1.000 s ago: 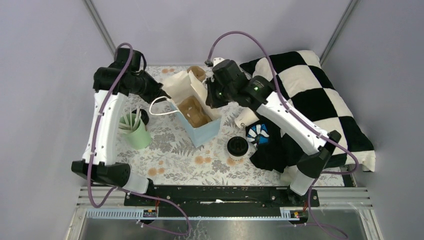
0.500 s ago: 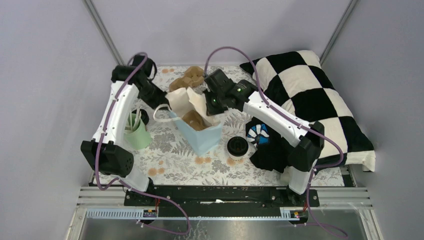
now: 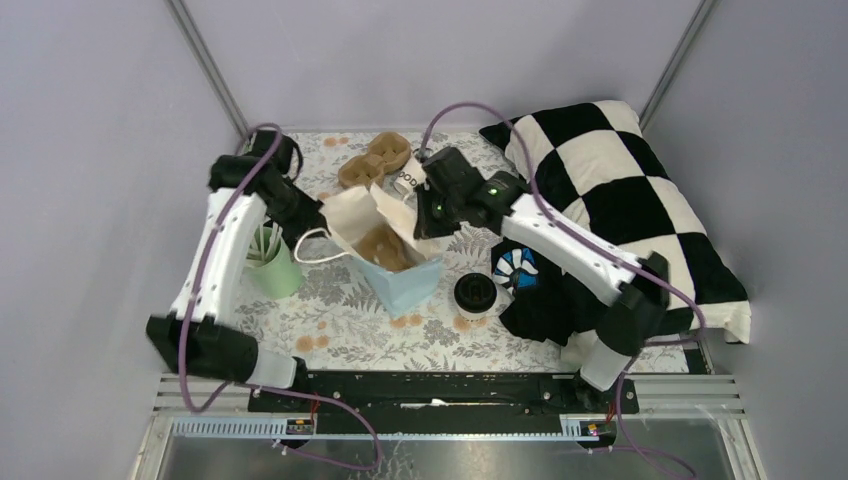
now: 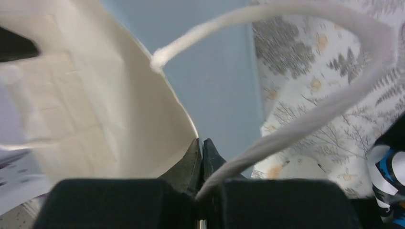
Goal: Pack the takeout coffee
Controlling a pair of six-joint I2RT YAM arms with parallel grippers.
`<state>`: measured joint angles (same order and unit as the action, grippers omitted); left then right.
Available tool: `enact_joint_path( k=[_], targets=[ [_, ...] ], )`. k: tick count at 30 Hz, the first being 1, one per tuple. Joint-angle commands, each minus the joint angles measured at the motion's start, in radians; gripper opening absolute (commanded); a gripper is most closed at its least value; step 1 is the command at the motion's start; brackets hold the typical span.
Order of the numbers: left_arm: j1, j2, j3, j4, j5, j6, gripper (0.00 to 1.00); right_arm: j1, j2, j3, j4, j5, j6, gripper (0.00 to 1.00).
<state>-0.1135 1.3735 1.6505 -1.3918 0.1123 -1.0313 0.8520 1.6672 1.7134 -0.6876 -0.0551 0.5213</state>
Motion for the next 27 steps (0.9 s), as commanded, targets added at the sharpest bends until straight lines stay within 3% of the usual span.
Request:
enact_joint_path(
  k=[1, 5, 9, 13, 17, 19, 21, 23, 27],
  targets=[
    [0.004, 0.088, -0.056, -0.003, -0.065, 0.011, 0.0, -0.037, 0.129, 0.065, -0.103, -0.004, -0.042, 0.0],
    [-0.005, 0.09, 0.277, -0.066, -0.098, 0.024, 0.0, 0.036, 0.137, 0.339, -0.202, 0.031, -0.062, 0.0],
    [0.012, 0.075, 0.453, -0.066, -0.109, 0.004, 0.0, 0.043, 0.118, 0.417, -0.177, -0.065, 0.013, 0.0],
    [0.017, 0.045, 0.313, -0.062, -0.159, -0.016, 0.0, 0.022, 0.051, 0.242, -0.087, -0.049, 0.038, 0.0],
    [0.018, -0.013, -0.103, 0.03, -0.132, -0.017, 0.0, -0.011, 0.02, -0.027, 0.029, -0.057, 0.046, 0.0],
    [0.02, -0.013, -0.219, 0.054, -0.079, -0.007, 0.0, -0.027, 0.064, -0.081, 0.013, -0.06, 0.033, 0.0],
    [0.02, 0.001, -0.2, 0.062, -0.019, 0.03, 0.0, -0.037, 0.122, -0.001, -0.076, -0.063, -0.012, 0.0],
    [0.018, 0.003, -0.076, 0.075, -0.022, 0.062, 0.0, -0.008, 0.134, 0.121, -0.132, -0.007, -0.105, 0.0],
    [0.019, -0.041, 0.101, 0.171, -0.026, 0.133, 0.0, 0.045, 0.074, 0.193, -0.027, 0.045, -0.264, 0.0]
  ],
)
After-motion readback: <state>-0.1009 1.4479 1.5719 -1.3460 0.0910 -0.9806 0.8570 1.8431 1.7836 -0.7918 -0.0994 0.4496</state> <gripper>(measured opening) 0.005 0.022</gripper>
